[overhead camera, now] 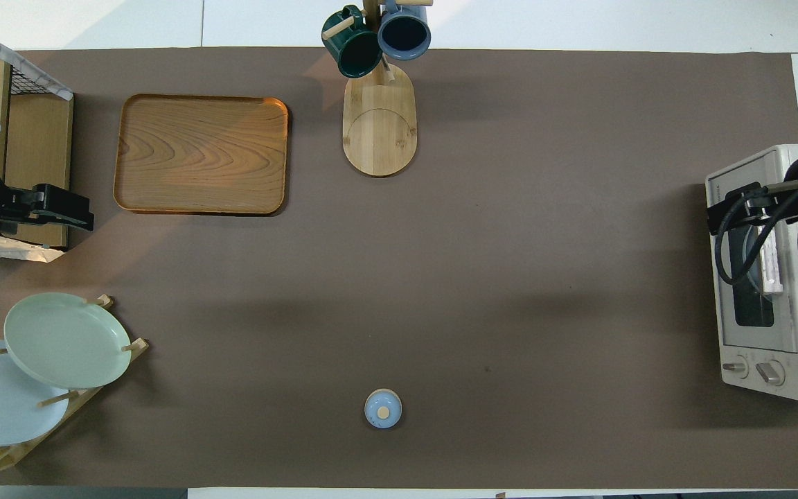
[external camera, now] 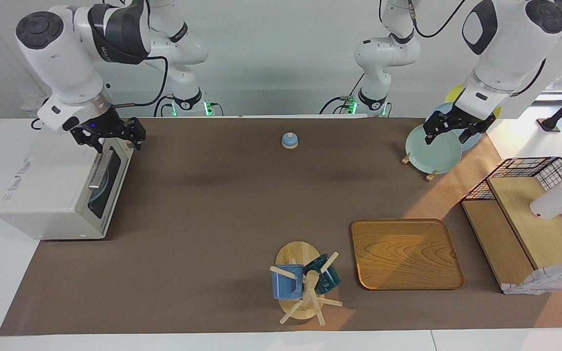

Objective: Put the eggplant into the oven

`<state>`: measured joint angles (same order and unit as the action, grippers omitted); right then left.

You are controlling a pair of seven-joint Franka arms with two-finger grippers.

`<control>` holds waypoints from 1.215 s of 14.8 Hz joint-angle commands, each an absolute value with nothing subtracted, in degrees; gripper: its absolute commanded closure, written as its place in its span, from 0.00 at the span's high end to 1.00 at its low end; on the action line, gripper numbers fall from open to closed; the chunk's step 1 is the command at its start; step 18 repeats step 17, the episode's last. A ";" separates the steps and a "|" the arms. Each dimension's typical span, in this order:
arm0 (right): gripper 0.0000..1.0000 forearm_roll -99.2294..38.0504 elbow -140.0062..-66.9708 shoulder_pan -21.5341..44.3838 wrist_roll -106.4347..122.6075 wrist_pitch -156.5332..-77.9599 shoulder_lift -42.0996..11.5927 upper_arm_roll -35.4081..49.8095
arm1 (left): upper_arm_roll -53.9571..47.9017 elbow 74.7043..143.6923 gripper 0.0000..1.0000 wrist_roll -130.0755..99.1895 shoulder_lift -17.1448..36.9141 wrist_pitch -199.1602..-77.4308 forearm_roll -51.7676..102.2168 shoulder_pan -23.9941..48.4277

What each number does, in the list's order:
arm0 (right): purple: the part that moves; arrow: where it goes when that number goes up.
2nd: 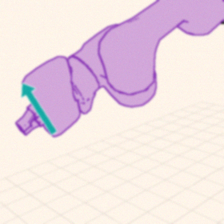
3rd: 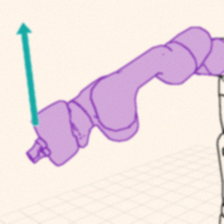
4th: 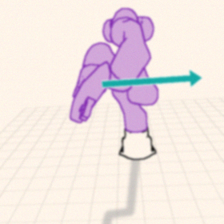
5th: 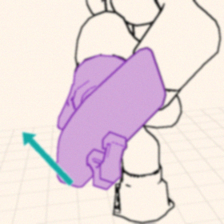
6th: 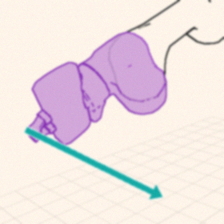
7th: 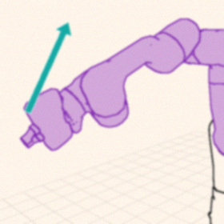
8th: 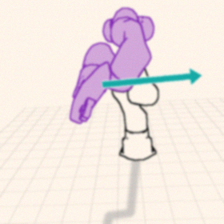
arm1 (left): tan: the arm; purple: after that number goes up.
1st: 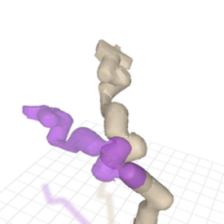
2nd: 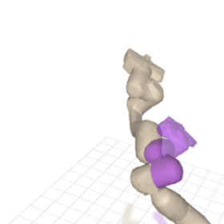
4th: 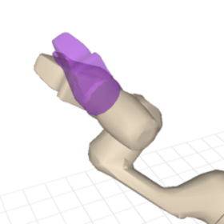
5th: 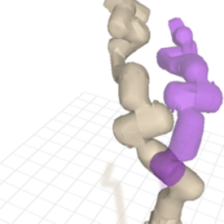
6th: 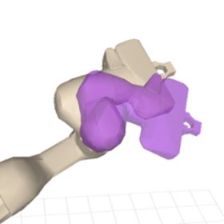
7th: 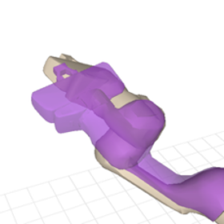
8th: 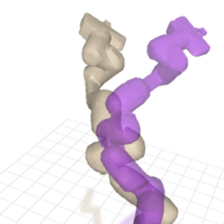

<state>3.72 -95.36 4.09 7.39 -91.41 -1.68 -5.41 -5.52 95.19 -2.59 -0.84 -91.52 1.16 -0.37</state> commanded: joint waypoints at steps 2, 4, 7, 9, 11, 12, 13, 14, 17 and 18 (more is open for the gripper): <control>1.00 2.55 -95.36 3.78 7.03 -90.62 -0.70 -5.89 | -6.15 94.75 1.00 -2.11 -1.14 -90.88 -0.18 -1.05; 1.00 2.55 -95.54 2.90 7.38 -90.53 -0.62 -6.24 | -6.15 94.75 1.00 -2.11 -1.14 -90.88 -0.09 -1.05; 1.00 2.46 -95.19 2.72 7.47 -90.96 -0.62 -6.15 | -6.15 94.75 1.00 -2.11 -1.14 -90.88 -0.18 -1.05; 1.00 2.37 -94.84 2.72 7.21 -91.05 -0.70 -6.15 | -6.15 94.75 1.00 -2.11 -1.14 -90.88 -0.17 -1.05; 1.00 1.07 -94.83 2.64 7.03 -91.05 -0.62 -6.33 | -6.15 94.75 1.00 -2.11 -1.14 -90.88 -0.09 -1.05; 1.00 0.53 -94.83 2.64 6.94 -91.14 -0.70 -6.33 | -6.15 94.75 1.00 -2.11 -1.14 -90.88 -0.17 -1.05; 1.00 0.53 -94.83 2.64 6.86 -91.23 -0.70 -6.33 | -6.15 94.75 1.00 -2.11 -1.14 -90.88 -0.18 -1.05; 1.00 0.53 -94.83 2.64 6.86 -91.23 -0.70 -6.33 | -6.15 94.75 1.00 -2.11 -1.14 -90.88 -0.09 -1.05; 1.00 0.61 -94.83 2.64 7.20 -91.32 -0.62 -6.33 | -6.15 94.75 1.00 -2.11 -1.14 -90.88 -0.18 -1.14; 1.00 0.61 -94.83 2.64 7.20 -91.32 -0.62 -6.33 | -6.15 94.75 1.00 -2.11 -1.14 -90.88 -0.18 -1.14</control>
